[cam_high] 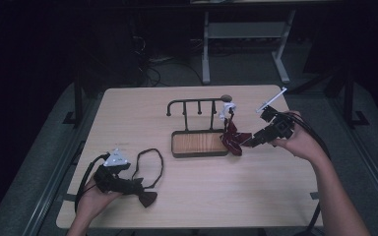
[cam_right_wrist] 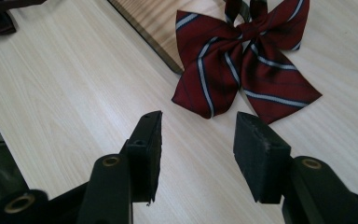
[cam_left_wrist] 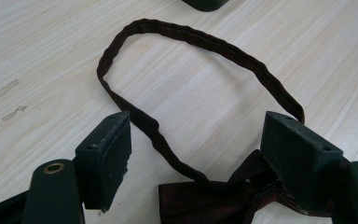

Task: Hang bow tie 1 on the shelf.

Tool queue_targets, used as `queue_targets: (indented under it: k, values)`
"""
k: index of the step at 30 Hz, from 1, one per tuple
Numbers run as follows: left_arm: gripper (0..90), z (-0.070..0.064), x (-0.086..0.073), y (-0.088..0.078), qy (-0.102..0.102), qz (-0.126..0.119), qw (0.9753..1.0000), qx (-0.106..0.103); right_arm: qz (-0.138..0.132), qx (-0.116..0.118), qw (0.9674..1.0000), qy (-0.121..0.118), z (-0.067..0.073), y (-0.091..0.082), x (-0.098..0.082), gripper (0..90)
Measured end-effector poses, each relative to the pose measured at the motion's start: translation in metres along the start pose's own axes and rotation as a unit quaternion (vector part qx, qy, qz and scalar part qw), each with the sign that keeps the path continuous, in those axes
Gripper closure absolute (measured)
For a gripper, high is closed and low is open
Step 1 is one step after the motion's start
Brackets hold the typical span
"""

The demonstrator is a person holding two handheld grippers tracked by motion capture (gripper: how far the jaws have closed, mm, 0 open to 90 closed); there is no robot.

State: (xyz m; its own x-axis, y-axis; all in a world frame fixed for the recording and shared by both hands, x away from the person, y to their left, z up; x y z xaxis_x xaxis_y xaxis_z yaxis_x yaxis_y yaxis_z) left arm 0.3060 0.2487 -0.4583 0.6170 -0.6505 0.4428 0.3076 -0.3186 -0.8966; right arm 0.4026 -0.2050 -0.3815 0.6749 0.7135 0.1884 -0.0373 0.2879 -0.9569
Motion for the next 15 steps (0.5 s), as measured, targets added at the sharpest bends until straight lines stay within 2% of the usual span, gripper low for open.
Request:
queue_targets:
  k: [15]
  values:
    - [25.1, 0.000, 0.000, 0.003, 0.001, 0.004, 1.0000, -0.002, -0.008, 0.005, 1.0000, -0.002, 0.003, 0.007, -0.012, 49.6]
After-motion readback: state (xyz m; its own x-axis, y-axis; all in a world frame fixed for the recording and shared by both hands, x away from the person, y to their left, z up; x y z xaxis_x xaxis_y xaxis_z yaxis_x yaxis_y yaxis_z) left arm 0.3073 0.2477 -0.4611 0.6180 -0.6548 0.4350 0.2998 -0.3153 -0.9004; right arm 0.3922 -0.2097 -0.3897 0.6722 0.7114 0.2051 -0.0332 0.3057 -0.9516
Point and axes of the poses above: each handheld gripper's, and its own axes: y roughly forward along the jaws, x roughly out of its top, z roughly to its left, the point moved 4 cm from there along y, roughly forward along the jaws, and after that the axes turned 15 degrees about z, right-handed, at the moved point
